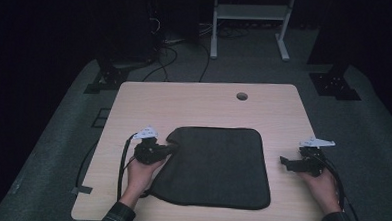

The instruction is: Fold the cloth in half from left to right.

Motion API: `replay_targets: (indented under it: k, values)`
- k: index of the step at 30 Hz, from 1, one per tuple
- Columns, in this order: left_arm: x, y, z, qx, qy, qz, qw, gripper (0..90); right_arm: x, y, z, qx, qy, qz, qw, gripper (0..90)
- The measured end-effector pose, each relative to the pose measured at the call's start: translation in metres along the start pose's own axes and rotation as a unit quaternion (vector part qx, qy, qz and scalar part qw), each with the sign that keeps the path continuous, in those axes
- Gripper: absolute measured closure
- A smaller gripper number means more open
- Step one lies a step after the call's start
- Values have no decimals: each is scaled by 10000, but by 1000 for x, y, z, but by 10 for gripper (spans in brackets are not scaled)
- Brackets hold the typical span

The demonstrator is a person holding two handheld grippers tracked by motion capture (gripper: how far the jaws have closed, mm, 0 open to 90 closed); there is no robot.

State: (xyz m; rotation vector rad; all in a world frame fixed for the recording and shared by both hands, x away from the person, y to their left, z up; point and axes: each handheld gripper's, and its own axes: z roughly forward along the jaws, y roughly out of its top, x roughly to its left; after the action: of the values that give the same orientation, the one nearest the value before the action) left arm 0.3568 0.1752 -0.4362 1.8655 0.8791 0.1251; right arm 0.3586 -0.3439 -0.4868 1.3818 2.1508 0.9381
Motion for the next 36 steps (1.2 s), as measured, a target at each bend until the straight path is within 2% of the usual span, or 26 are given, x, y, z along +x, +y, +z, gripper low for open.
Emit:
replay_targets:
  k: [16,22,25,36]
  values:
    - [-26,24,47,15,-479,183,9987,877,0,0,0,2,0,1,10000,82]
    - [-34,27,62,105,-622,260,9977,877,0,0,0,2,-1,-2,10000,82]
    - [-39,28,70,117,-705,223,9972,877,0,0,0,2,-1,-2,10000,82]
    - [-53,34,92,160,-962,285,9948,878,0,0,0,2,0,-3,10000,82]
